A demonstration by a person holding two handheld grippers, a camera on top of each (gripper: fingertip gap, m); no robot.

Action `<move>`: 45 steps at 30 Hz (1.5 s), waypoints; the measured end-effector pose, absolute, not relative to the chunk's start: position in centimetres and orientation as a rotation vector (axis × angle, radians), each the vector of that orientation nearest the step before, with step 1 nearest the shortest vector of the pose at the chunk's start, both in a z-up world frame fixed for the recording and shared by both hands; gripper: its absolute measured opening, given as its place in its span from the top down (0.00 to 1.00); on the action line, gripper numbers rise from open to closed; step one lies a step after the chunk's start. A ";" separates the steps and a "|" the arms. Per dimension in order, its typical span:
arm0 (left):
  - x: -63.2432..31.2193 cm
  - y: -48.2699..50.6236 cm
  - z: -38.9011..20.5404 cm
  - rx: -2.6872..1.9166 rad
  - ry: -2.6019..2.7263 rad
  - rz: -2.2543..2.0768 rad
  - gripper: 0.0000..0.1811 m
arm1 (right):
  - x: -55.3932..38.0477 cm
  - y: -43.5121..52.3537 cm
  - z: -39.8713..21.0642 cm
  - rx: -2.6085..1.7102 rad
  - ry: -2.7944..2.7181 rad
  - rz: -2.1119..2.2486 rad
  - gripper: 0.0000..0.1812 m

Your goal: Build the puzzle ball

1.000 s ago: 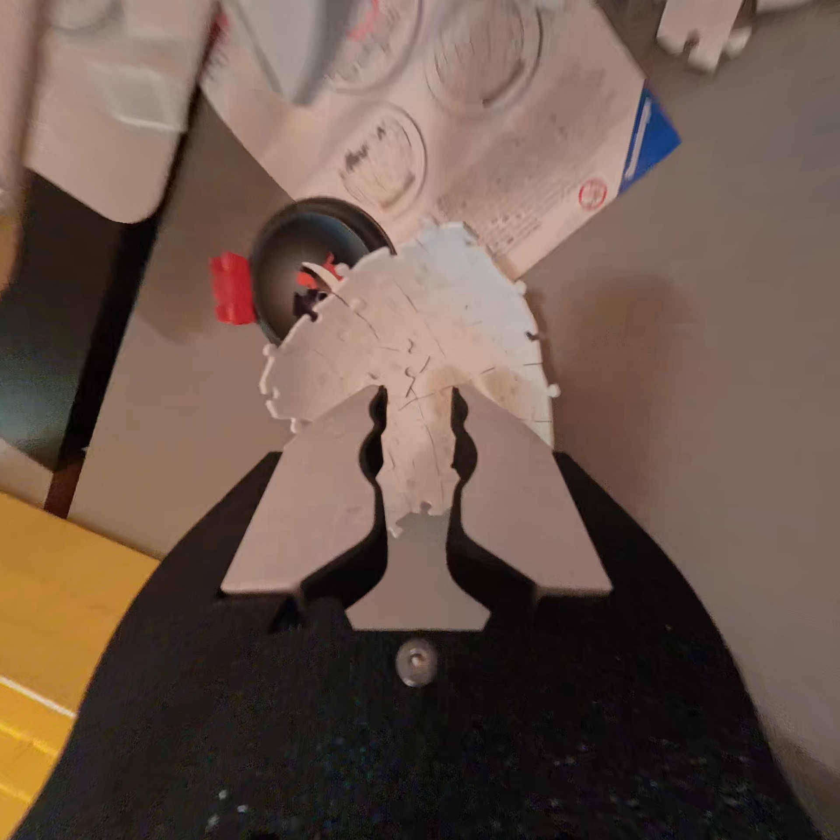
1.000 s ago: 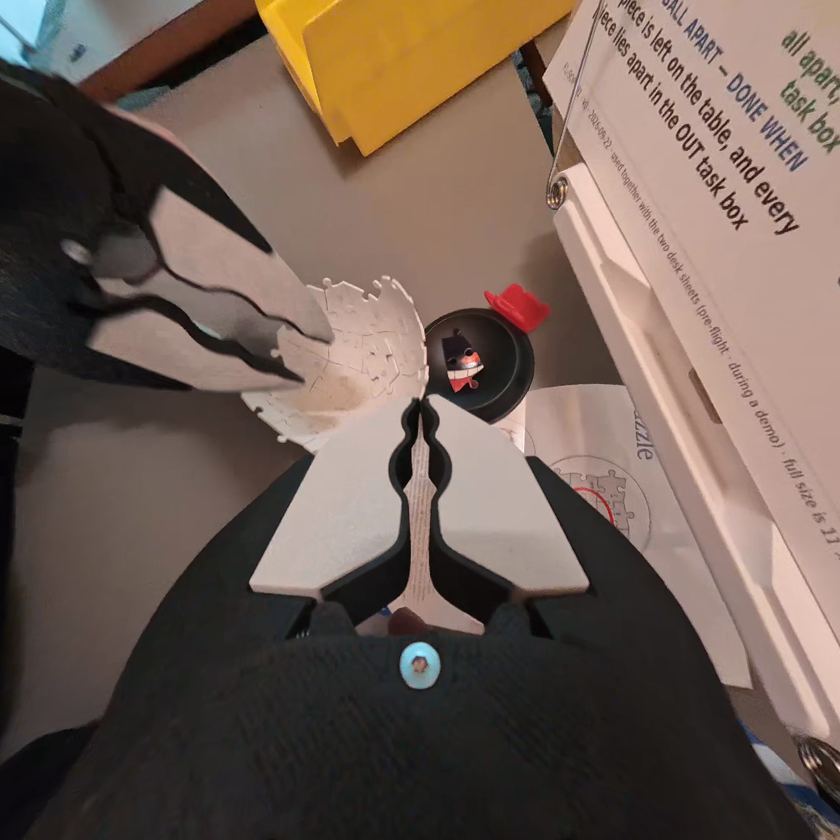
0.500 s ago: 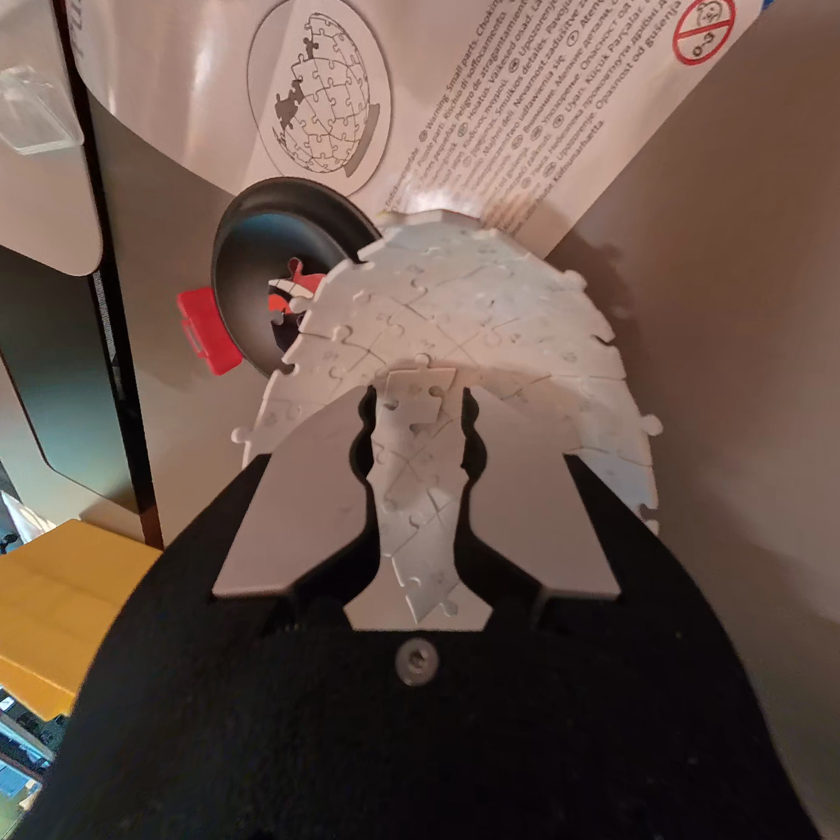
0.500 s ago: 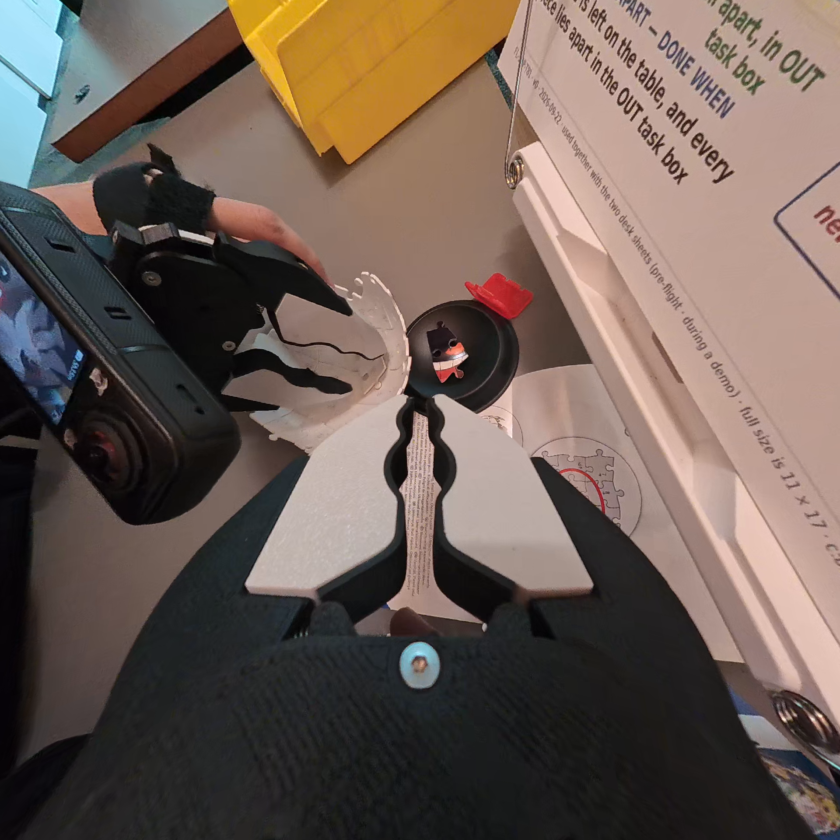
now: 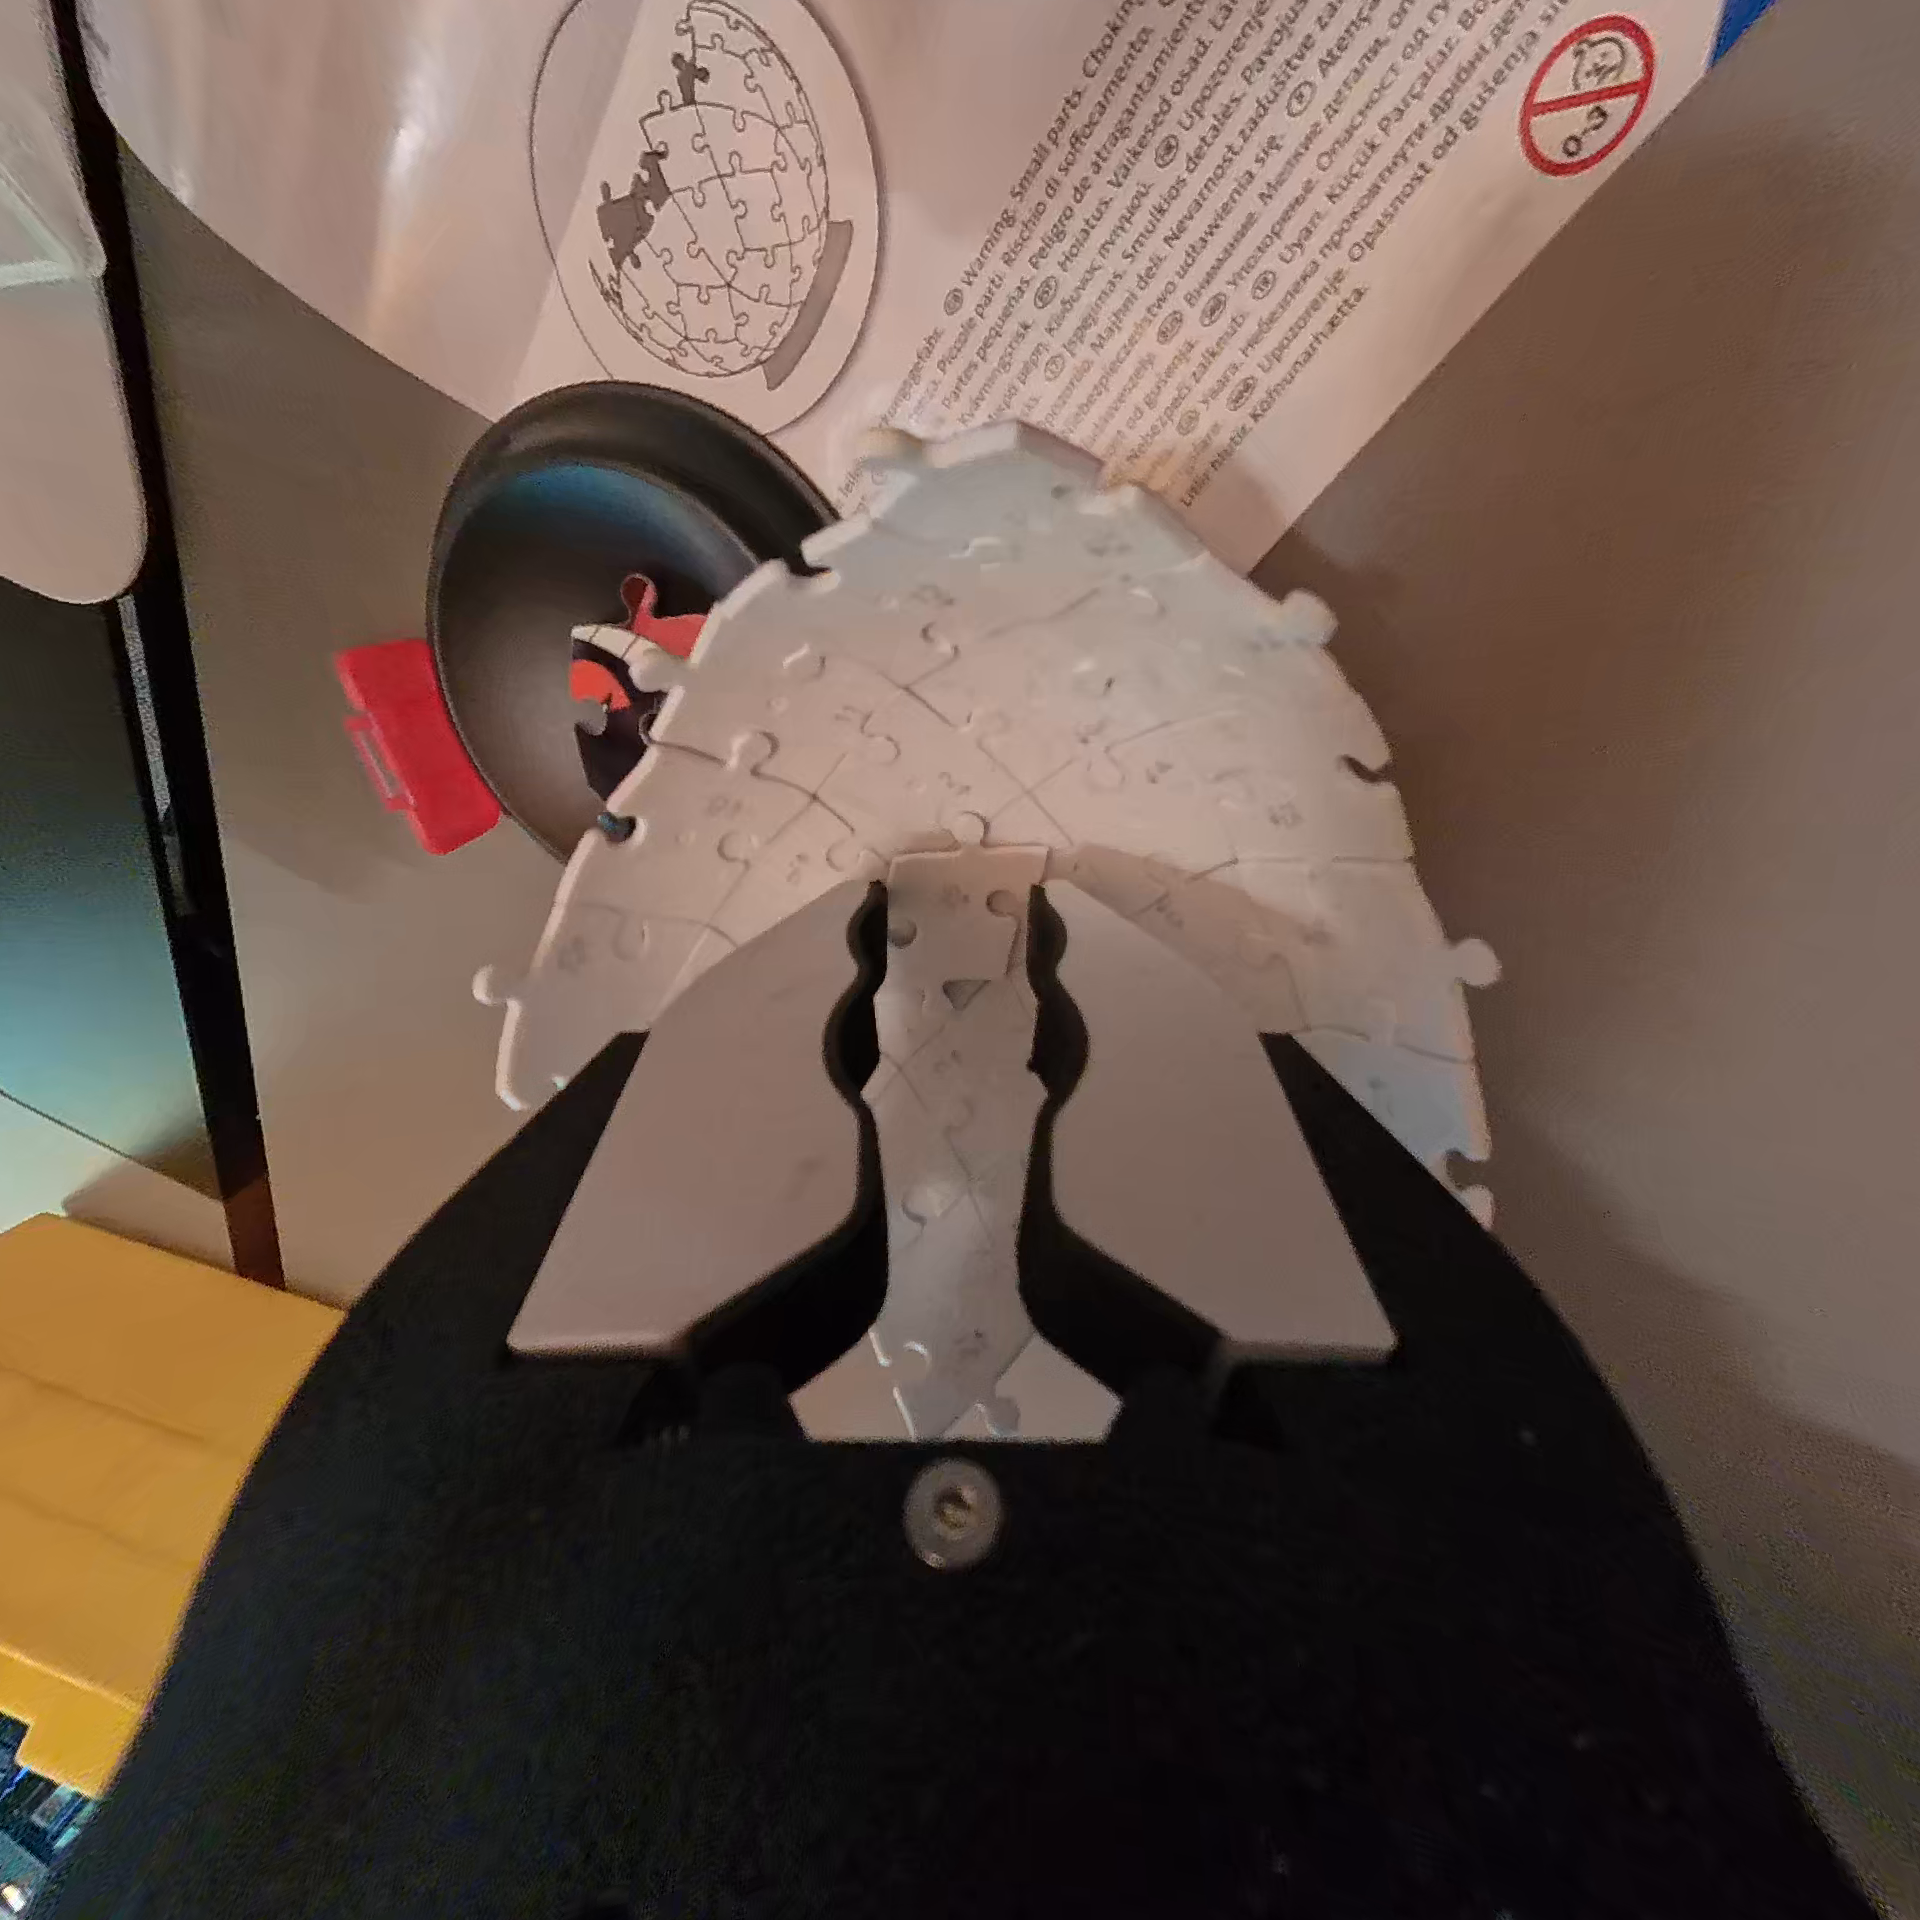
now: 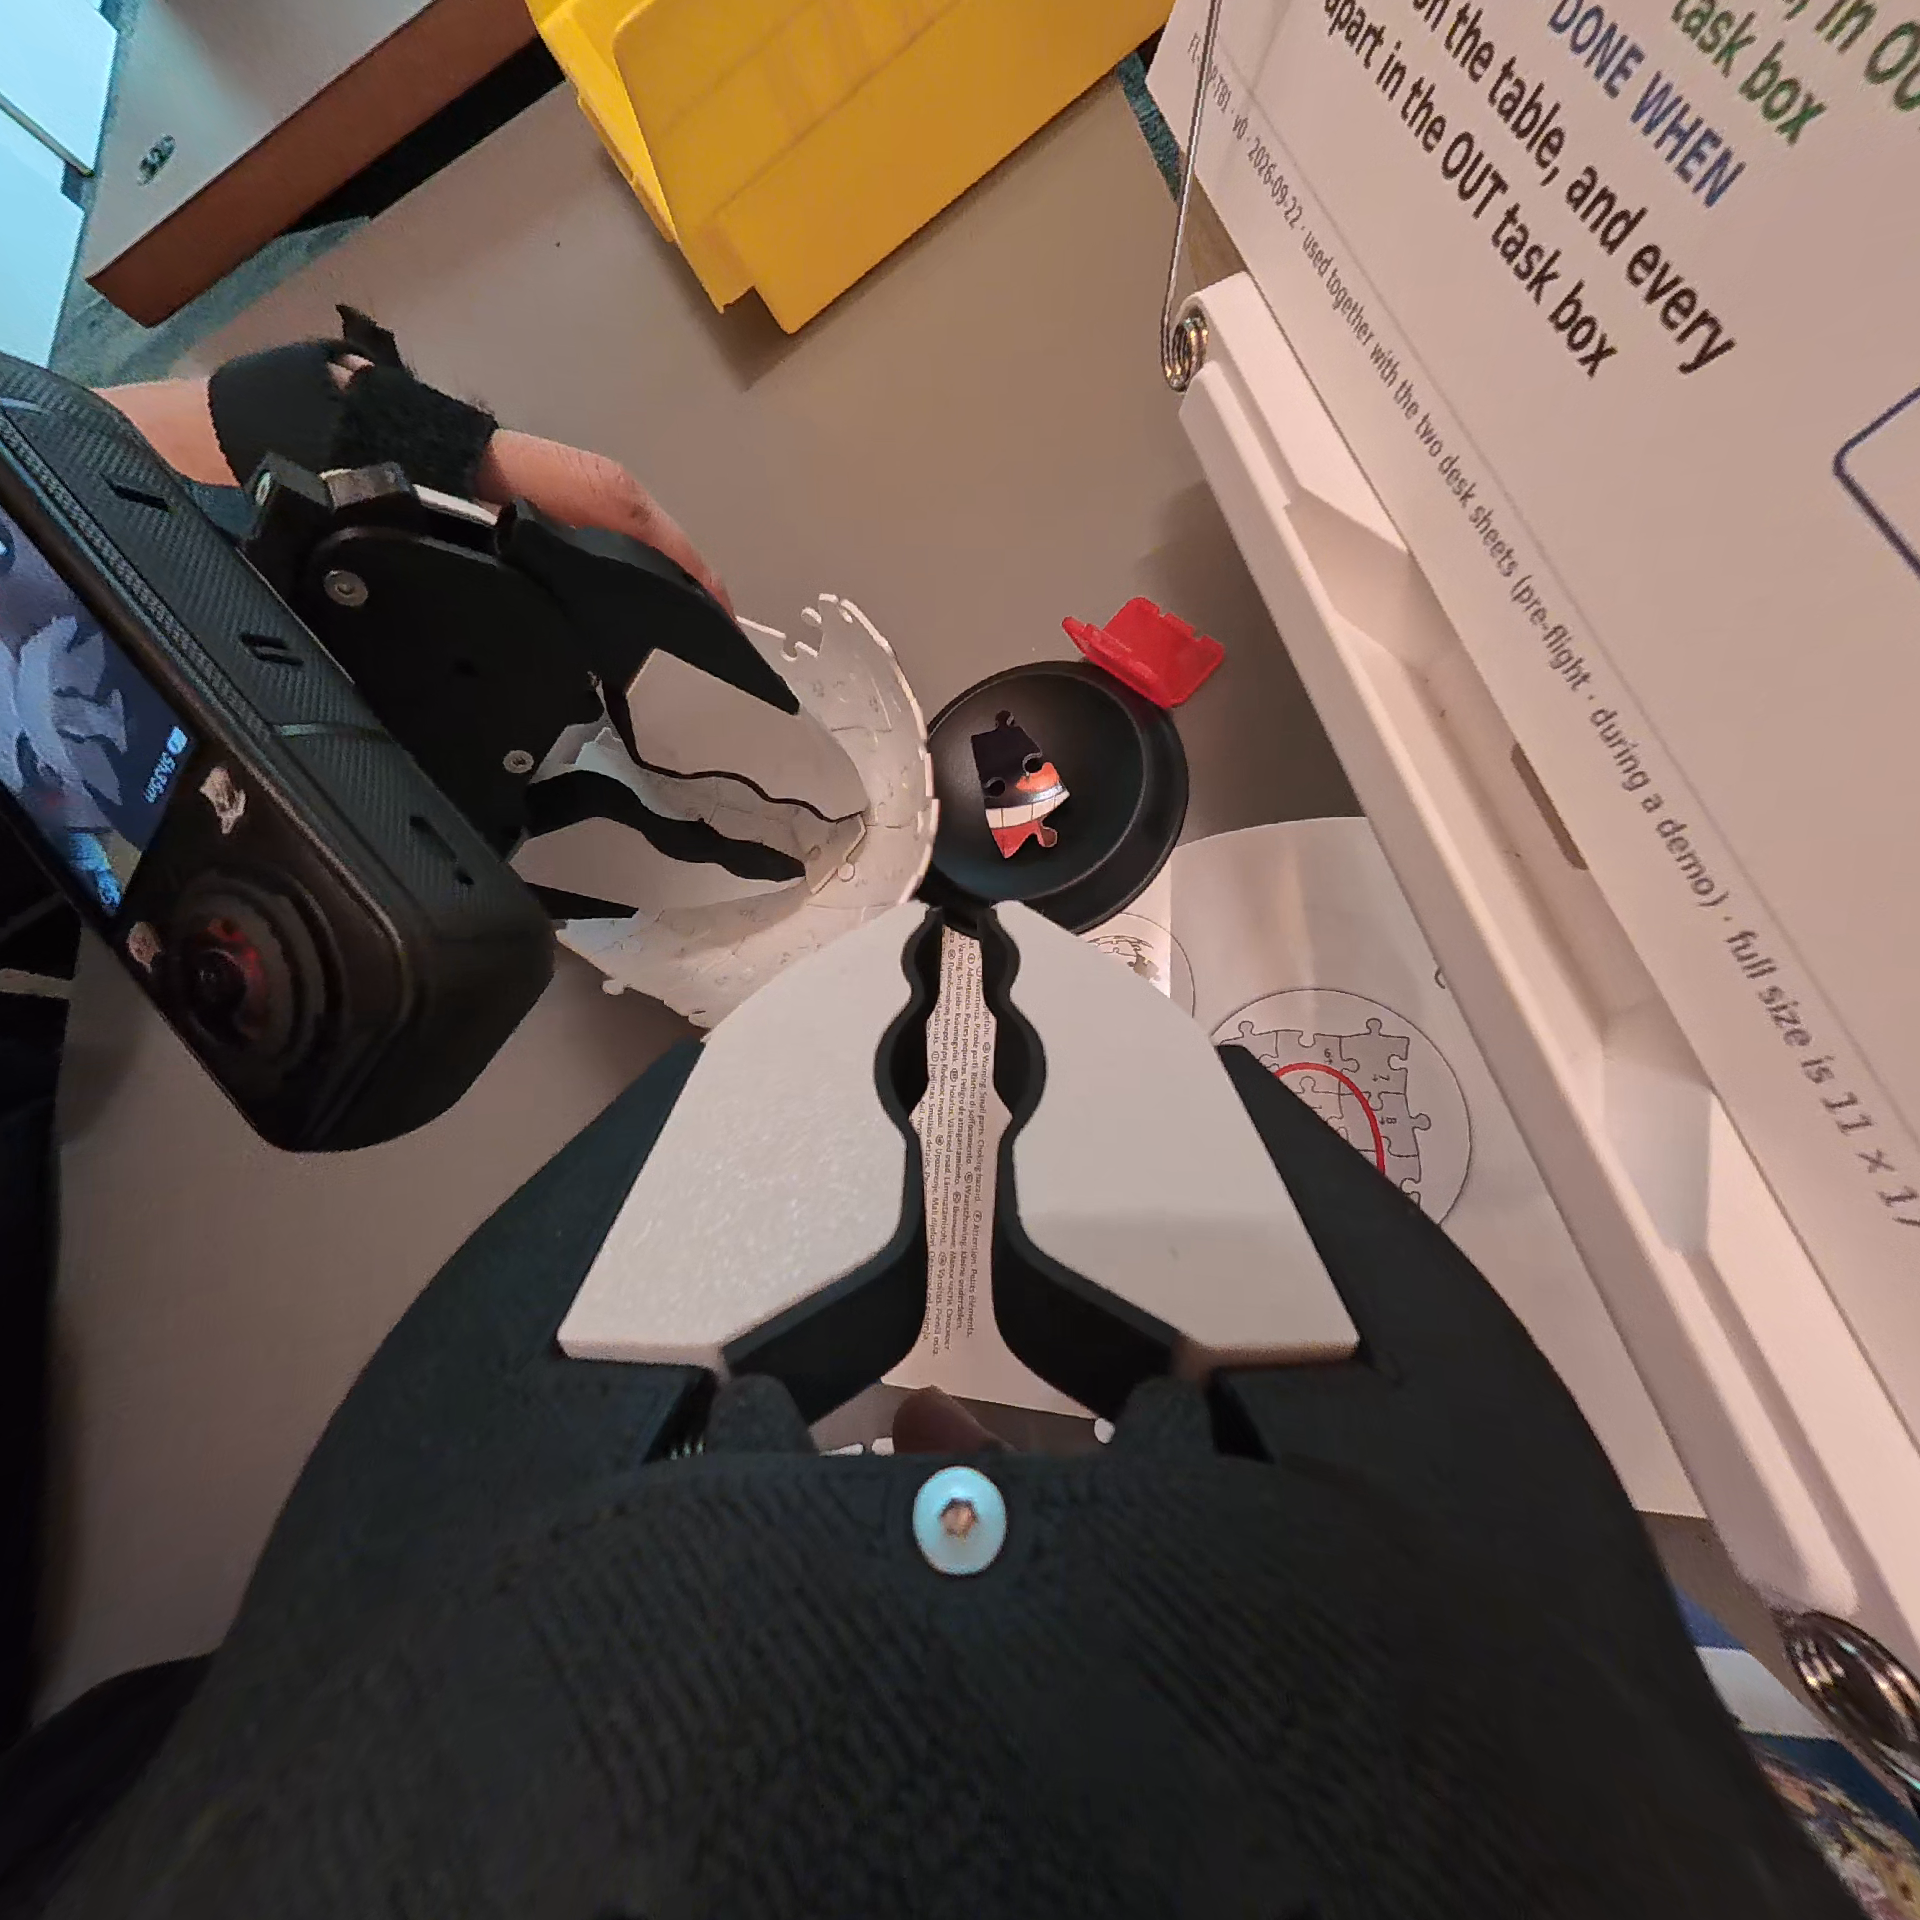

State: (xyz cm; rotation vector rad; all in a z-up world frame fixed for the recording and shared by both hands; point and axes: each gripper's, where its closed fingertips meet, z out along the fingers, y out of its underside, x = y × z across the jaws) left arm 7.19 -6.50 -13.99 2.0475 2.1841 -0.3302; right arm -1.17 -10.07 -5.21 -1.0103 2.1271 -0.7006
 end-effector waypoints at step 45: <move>7.3 -4.2 -14.0 2.103 2.405 0.006 0.87 | -1.0 -9.9 -6.4 -1.046 2.146 -0.656 0.95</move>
